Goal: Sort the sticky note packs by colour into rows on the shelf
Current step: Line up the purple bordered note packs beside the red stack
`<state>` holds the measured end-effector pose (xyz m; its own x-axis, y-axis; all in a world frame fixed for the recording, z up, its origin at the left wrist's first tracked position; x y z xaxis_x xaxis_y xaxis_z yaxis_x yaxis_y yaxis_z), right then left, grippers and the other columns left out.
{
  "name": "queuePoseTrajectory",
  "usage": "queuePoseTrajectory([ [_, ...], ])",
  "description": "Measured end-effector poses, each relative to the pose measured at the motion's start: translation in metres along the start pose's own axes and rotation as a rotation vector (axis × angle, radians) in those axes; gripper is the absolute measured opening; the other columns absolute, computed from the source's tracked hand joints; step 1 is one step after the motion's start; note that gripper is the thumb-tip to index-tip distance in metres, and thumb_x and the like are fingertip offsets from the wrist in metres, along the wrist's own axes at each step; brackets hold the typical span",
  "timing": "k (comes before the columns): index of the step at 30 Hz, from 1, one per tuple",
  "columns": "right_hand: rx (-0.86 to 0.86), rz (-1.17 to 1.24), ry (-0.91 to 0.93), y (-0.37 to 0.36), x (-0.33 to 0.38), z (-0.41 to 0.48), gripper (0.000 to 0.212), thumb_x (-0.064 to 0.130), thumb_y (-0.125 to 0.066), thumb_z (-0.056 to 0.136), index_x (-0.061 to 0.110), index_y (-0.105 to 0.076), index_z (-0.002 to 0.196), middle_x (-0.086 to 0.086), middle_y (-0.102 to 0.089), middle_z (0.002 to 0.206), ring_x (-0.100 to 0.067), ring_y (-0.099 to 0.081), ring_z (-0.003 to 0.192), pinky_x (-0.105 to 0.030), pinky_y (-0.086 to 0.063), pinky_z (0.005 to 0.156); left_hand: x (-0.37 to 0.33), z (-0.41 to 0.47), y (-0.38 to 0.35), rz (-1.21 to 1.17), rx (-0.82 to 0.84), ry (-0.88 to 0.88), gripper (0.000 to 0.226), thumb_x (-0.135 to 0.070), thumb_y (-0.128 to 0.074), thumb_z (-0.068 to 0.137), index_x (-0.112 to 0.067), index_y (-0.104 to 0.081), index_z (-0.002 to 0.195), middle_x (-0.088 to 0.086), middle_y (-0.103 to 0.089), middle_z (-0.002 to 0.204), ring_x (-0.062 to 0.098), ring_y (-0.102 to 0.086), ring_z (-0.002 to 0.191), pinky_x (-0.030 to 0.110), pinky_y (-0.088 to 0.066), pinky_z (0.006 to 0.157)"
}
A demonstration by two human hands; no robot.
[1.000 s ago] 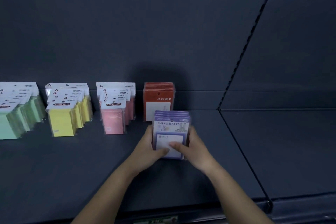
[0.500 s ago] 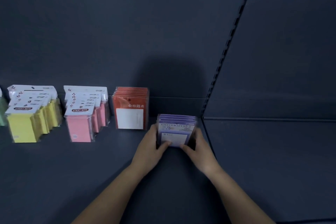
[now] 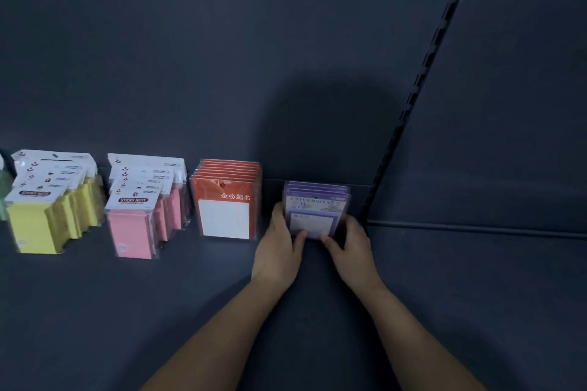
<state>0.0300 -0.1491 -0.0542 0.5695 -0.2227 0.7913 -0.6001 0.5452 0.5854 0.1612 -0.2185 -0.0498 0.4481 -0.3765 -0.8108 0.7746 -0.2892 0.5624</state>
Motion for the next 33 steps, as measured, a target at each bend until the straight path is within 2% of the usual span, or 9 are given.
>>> queuePoseTrajectory([
  [4, -0.049, -0.052, 0.001, -0.003, -0.002, 0.010, 0.039, 0.017, -0.064, 0.086, 0.012, -0.051, 0.122, -0.004, -0.056, 0.116, -0.020, -0.051, 0.109, -0.040, -0.042, 0.096, 0.001, 0.011, -0.006, 0.059, -0.045, 0.021, 0.054, -0.025, -0.050, 0.093, -0.013, -0.025, 0.139, 0.006, -0.051, 0.131, 0.025, -0.055, 0.112, 0.035, -0.046, 0.090],
  [10, -0.089, -0.014, -0.021, -0.006, -0.008, 0.013, 0.051, 0.023, -0.064, 0.084, 0.017, -0.043, 0.131, 0.003, -0.057, 0.123, -0.016, -0.051, 0.113, -0.044, -0.041, 0.099, 0.003, 0.016, -0.009, 0.180, -0.108, -0.018, 0.041, -0.029, -0.045, 0.095, -0.008, -0.038, 0.131, 0.009, -0.053, 0.122, 0.024, -0.051, 0.110, 0.034, -0.040, 0.094],
  [16, -0.087, 0.013, -0.056, -0.005, -0.006, 0.011, 0.047, 0.028, -0.061, 0.086, 0.018, -0.044, 0.129, 0.004, -0.055, 0.121, -0.016, -0.048, 0.113, -0.043, -0.038, 0.102, 0.004, 0.018, -0.010, 0.193, -0.114, -0.006, 0.039, -0.033, -0.035, 0.098, -0.009, -0.041, 0.128, 0.009, -0.054, 0.121, 0.023, -0.049, 0.108, 0.033, -0.039, 0.091],
  [22, -0.082, -0.030, -0.050, -0.004, -0.001, 0.011, 0.051, 0.025, -0.061, 0.085, 0.016, -0.042, 0.131, 0.002, -0.053, 0.126, -0.015, -0.044, 0.117, -0.041, -0.036, 0.104, 0.004, 0.017, -0.008, 0.158, -0.112, 0.000, 0.042, -0.035, -0.038, 0.097, -0.008, -0.040, 0.129, 0.010, -0.053, 0.121, 0.024, -0.048, 0.109, 0.032, -0.036, 0.092],
  [27, -0.082, -0.011, -0.053, -0.002, 0.001, 0.010, 0.052, 0.024, -0.063, 0.083, 0.016, -0.043, 0.130, 0.002, -0.050, 0.128, -0.013, -0.044, 0.118, -0.041, -0.036, 0.105, 0.003, 0.014, -0.005, 0.078, -0.132, -0.005, 0.046, -0.038, -0.041, 0.096, -0.008, -0.040, 0.130, 0.008, -0.053, 0.119, 0.023, -0.049, 0.110, 0.035, -0.040, 0.094],
  [33, -0.084, -0.020, -0.042, -0.003, 0.002, 0.010, 0.049, 0.023, -0.062, 0.082, 0.014, -0.045, 0.127, 0.000, -0.050, 0.124, -0.015, -0.045, 0.114, -0.040, -0.038, 0.100, 0.000, 0.009, -0.001, 0.073, -0.156, 0.020, 0.051, -0.036, -0.042, 0.096, -0.006, -0.034, 0.136, 0.010, -0.048, 0.127, 0.023, -0.046, 0.116, 0.033, -0.036, 0.100],
])
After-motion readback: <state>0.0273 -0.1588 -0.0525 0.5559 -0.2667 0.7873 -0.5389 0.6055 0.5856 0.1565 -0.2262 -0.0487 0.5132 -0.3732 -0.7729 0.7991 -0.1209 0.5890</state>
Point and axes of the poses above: each hand's wrist, its own z-axis towards the middle knuckle, its own y-axis out of the back of the hand, x = y × z, the point moved 4 cm from there along z, towards the middle knuckle
